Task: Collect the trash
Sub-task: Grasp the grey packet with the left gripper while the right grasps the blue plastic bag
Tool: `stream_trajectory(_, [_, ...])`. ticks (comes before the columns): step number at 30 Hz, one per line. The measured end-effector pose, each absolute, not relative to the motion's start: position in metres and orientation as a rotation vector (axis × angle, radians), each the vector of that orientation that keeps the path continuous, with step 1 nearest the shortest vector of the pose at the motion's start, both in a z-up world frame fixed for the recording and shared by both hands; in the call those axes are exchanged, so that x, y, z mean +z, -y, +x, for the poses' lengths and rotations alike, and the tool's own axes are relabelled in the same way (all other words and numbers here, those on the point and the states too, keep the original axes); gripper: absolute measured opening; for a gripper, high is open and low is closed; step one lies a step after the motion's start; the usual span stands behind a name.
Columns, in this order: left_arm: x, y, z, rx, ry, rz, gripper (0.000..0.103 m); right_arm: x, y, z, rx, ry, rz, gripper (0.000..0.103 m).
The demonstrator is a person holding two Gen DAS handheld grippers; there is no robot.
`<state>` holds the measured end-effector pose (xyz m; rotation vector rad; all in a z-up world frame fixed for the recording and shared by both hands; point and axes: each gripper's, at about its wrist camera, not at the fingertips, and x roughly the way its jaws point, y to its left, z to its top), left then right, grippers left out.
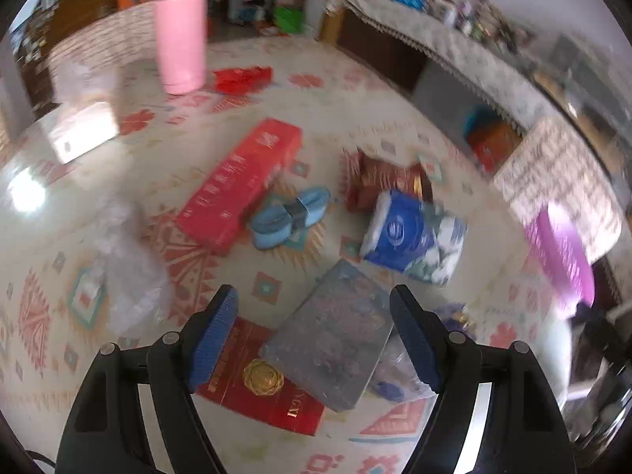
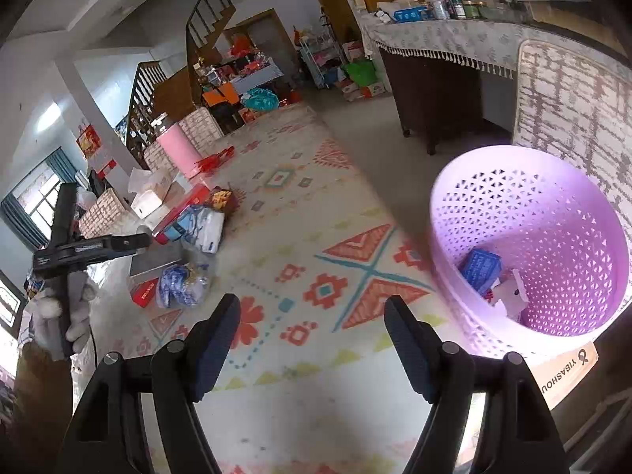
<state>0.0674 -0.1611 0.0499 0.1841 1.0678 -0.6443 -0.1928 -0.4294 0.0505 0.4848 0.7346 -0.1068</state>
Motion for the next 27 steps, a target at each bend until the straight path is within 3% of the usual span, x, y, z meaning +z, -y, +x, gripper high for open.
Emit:
stream_trajectory(5, [0.042, 0.177, 0.032, -0.731, -1.054, 0.326, 0.077, 0.052, 0.409, -0.183, -0.099, -0.751, 0.46, 0.08])
stream_trajectory(8, [0.041, 0.185, 0.012, -0.689, -1.007, 0.42, 0.054, 0.049, 0.396, -0.172, -0.081, -0.771, 0.452, 0.08])
stream_trajectory(20, [0.045, 0.174, 0.028, -0.667, -1.078, 0.106, 0.054, 0.044, 0.333, -0.128, 0.046, -0.834, 0.368, 0.08])
stream_trajectory(27, [0.047, 0.163, 0.022, -0.673, -1.059, 0.08, 0.054, 0.048, 0.304, -0.092, 0.118, -0.869, 0.166, 0.086])
